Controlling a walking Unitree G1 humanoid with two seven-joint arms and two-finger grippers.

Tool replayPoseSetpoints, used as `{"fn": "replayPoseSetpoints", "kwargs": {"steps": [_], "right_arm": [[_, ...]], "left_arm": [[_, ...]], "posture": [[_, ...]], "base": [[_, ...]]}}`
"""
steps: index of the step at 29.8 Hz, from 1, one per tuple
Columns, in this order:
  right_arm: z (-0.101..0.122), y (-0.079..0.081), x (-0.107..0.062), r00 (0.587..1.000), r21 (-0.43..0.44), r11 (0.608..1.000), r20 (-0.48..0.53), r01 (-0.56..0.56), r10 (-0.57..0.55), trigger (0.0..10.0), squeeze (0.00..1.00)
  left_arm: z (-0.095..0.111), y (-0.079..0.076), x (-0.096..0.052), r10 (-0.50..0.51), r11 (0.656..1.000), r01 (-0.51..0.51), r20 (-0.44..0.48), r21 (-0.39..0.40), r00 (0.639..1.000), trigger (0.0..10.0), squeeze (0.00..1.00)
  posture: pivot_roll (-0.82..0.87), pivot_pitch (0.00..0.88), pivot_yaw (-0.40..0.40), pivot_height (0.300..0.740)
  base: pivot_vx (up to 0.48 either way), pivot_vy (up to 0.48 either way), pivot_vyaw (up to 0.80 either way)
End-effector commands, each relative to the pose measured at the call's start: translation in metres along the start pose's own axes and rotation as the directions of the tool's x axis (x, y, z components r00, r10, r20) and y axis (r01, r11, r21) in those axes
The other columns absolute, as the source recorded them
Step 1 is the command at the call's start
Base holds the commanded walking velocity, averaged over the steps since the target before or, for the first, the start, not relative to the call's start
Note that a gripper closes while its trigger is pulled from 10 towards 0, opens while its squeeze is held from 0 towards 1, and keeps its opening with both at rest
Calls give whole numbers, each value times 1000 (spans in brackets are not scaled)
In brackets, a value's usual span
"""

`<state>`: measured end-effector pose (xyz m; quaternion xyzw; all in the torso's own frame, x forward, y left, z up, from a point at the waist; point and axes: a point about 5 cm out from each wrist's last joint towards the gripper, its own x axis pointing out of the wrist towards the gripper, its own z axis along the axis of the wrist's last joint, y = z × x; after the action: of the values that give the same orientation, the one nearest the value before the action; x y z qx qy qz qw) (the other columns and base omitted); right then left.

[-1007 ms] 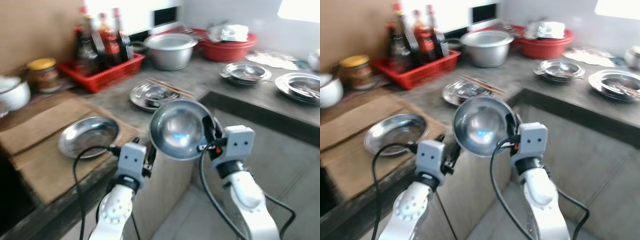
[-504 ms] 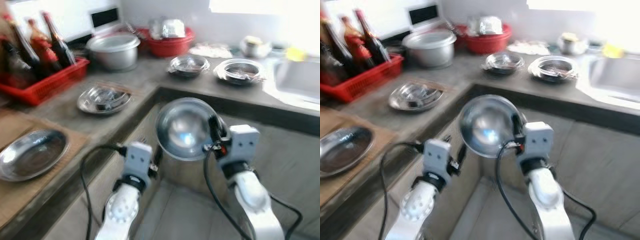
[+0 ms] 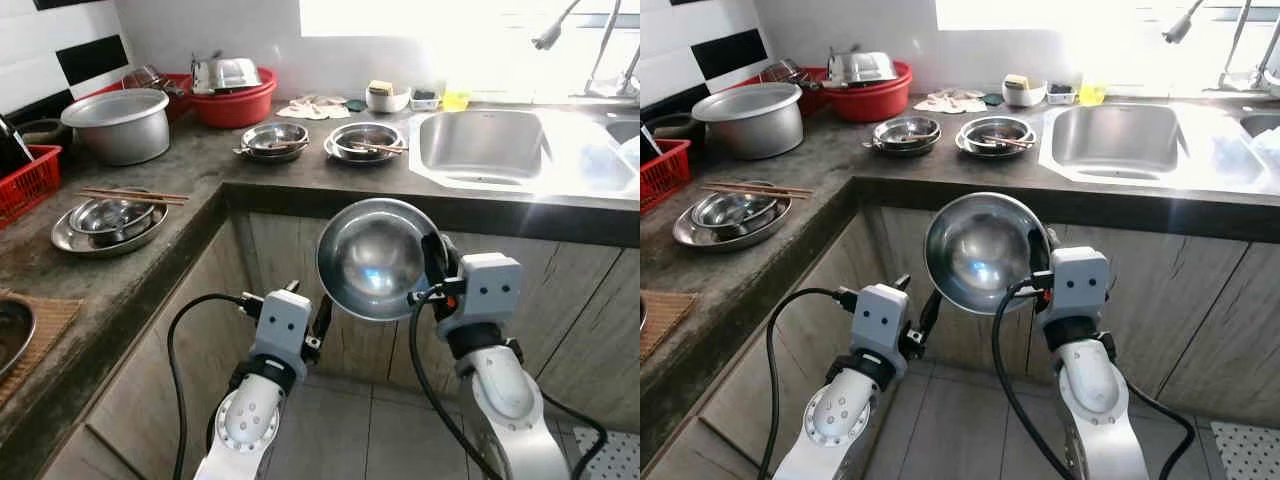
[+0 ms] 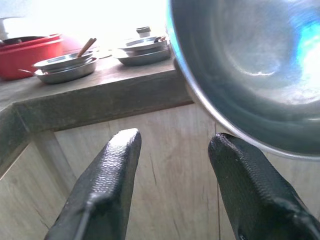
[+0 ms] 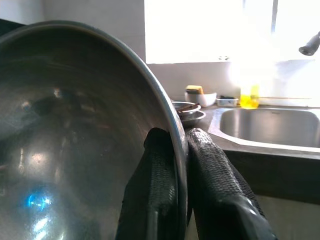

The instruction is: Kitchen organization

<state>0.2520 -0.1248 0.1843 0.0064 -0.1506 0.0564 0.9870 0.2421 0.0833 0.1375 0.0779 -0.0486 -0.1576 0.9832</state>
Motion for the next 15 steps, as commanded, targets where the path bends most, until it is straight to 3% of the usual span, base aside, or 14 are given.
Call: {"fn": "replayPoseSetpoints", "kwargs": {"steps": [1, 3, 9, 15], "right_arm": [[6, 2, 3, 1000, 5, 1000, 27, -11, 11, 10000, 0], [5, 2, 3, 1000, 7, 1000, 19, -11, 11, 10000, 0], [5, 3, 4, 1000, -1, 1000, 18, -16, 16, 10000, 0], [6, 2, 6, 999, -18, 1000, 27, -17, 17, 10000, 0]], "left_arm": [[4, -2, 0, -9, 1000, 9, 19, 1, 1000, 10000, 0], [4, -2, 0, -10, 1000, 10, 19, 1, 1000, 10000, 0], [4, -2, 0, -17, 1000, 17, 22, 0, 1000, 10000, 0], [4, -2, 1, -17, 1000, 17, 23, -6, 1000, 10000, 0]], "posture": [[19, 4, 14, 740], [20, 4, 13, 740], [16, 0, 18, 740], [15, 0, 17, 740]], "base": [[0, -431, 0], [0, -428, 0], [84, -416, -784], [314, -359, 0]]}}
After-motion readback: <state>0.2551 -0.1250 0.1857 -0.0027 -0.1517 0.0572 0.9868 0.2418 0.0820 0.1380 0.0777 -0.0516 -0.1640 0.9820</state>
